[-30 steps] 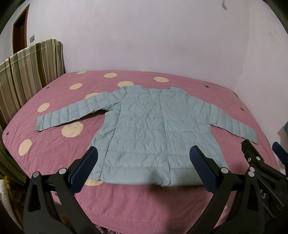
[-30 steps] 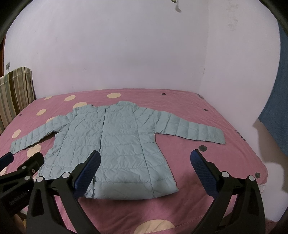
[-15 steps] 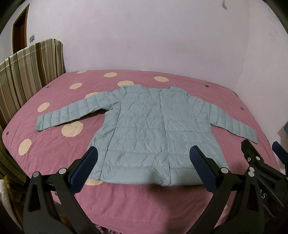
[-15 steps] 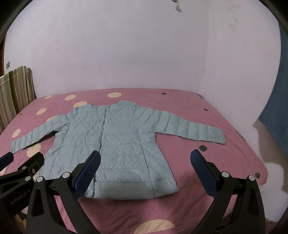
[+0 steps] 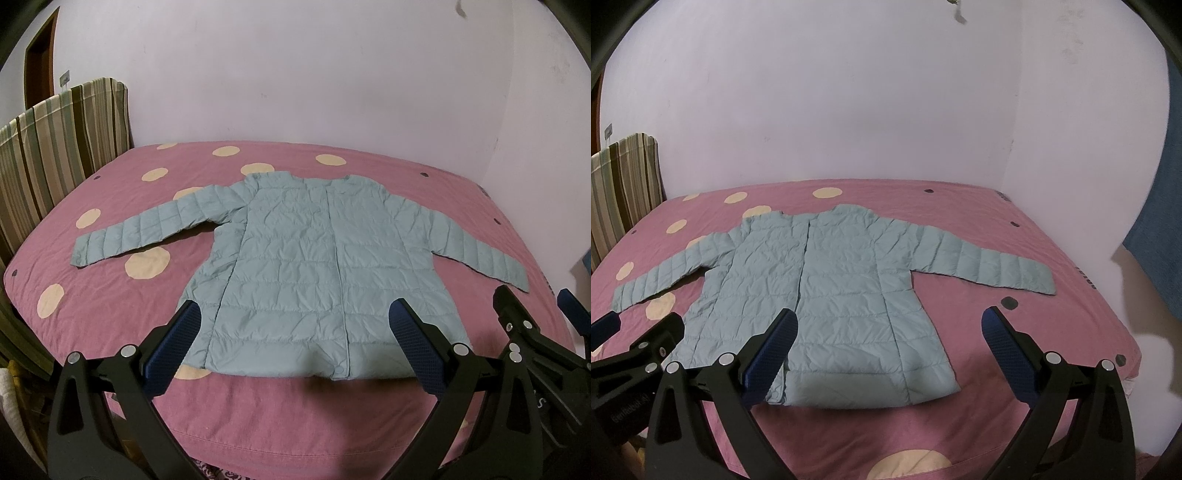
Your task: Fold large clothes
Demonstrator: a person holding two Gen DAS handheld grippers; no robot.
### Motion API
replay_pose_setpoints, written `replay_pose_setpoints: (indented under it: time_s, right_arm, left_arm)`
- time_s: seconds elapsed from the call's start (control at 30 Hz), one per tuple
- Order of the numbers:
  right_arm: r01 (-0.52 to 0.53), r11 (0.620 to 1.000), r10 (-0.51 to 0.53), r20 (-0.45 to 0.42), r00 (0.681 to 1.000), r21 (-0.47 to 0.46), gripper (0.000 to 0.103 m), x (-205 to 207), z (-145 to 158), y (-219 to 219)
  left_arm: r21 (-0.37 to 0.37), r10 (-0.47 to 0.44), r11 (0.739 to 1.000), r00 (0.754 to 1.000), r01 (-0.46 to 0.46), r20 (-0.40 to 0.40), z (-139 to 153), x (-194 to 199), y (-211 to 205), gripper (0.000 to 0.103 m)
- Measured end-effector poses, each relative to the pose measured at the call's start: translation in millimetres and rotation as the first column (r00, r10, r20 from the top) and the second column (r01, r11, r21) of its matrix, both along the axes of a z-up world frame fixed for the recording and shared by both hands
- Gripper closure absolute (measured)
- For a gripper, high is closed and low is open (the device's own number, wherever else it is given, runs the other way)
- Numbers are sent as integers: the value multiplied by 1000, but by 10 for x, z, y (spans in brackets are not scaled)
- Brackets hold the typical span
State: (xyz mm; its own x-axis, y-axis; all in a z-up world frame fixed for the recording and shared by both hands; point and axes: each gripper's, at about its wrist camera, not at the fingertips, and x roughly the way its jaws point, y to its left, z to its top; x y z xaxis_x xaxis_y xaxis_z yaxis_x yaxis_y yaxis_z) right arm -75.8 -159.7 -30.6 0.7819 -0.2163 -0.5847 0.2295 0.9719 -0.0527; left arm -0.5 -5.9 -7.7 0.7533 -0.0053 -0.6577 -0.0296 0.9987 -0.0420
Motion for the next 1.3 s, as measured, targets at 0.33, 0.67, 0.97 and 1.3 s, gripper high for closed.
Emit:
replay_pose_setpoints:
  time_s: [0.33, 0.67, 0.97, 1.3]
  right_arm:
    - [0, 1000, 0, -4, 1000, 0, 4, 6, -14, 4]
    - [7, 999, -5, -50, 999, 43, 4, 229, -265, -44]
    - [97, 964, -76, -96, 993, 247, 4, 687, -677, -787]
    - [324, 734, -323, -113, 940, 597, 5, 1073, -1321, -2500]
  left_arm:
    - [-3, 0, 1000, 1000, 0, -8, -144, 17, 34, 2]
    - [-19, 28, 999, 997, -30, -67, -332, 335, 165, 2]
    - [-101, 194, 971, 964, -215, -184, -772, 1059, 882, 2]
    - [-125, 563, 789, 788, -602, -249, -1342, 1581, 2349, 2]
